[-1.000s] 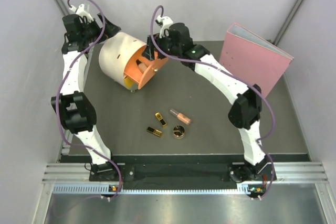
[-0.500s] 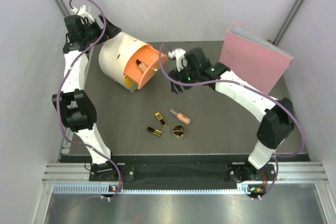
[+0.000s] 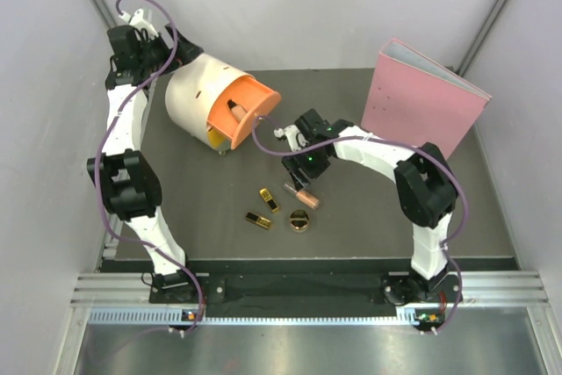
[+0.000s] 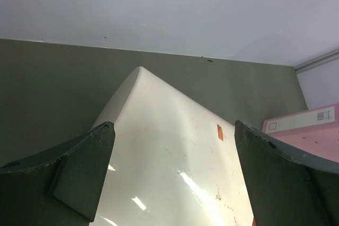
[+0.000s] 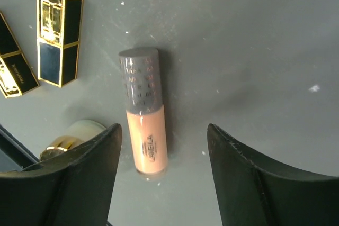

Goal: Organize the makeup

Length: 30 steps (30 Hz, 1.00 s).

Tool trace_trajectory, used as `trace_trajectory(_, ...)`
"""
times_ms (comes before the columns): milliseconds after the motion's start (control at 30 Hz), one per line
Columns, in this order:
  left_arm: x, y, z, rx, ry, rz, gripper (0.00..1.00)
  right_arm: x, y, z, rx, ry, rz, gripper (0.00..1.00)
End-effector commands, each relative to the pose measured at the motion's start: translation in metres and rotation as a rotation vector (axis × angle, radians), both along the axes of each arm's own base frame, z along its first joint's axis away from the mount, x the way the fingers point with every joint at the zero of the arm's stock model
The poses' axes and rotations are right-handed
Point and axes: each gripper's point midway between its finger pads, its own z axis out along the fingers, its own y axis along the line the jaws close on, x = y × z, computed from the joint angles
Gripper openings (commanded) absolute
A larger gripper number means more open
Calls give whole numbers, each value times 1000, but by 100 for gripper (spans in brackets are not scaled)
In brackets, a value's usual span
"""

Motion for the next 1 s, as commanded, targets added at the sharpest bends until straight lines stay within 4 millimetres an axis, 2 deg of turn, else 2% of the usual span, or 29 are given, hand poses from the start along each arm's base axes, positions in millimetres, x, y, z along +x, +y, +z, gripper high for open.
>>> trace_trajectory(0,-2,1,18,31,-50,1,99,5,23,15,75,-7,71,64)
trace_trajectory(167,0,2,17,26,-47,4,99,2,28,6,64,38,80,59)
trace_trajectory(200,0,2,17,26,-47,4,99,2,29,4,59,44,80,56)
trace_trajectory(300,2,3,18,19,-50,8,99,-6,30,-10,22,95,88,52)
trace_trajectory(333,2,1,17,8,-46,4,99,-11,30,-20,-3,124,95,50)
trace_trajectory(633,5,7,7,31,-14,38,99,-26,26,-33,-88,172,107,44)
trace_trajectory(767,4,10,3,36,2,53,98,-27,20,-40,-144,180,93,32)
trace_trajectory(800,5,13,0,46,11,66,98,-26,18,-41,-158,180,87,25)
trace_trajectory(900,2,20,-9,76,44,99,98,-24,17,-44,-178,184,78,12)
trace_trajectory(967,1,23,-14,93,57,110,98,-22,17,-44,-181,177,75,8)
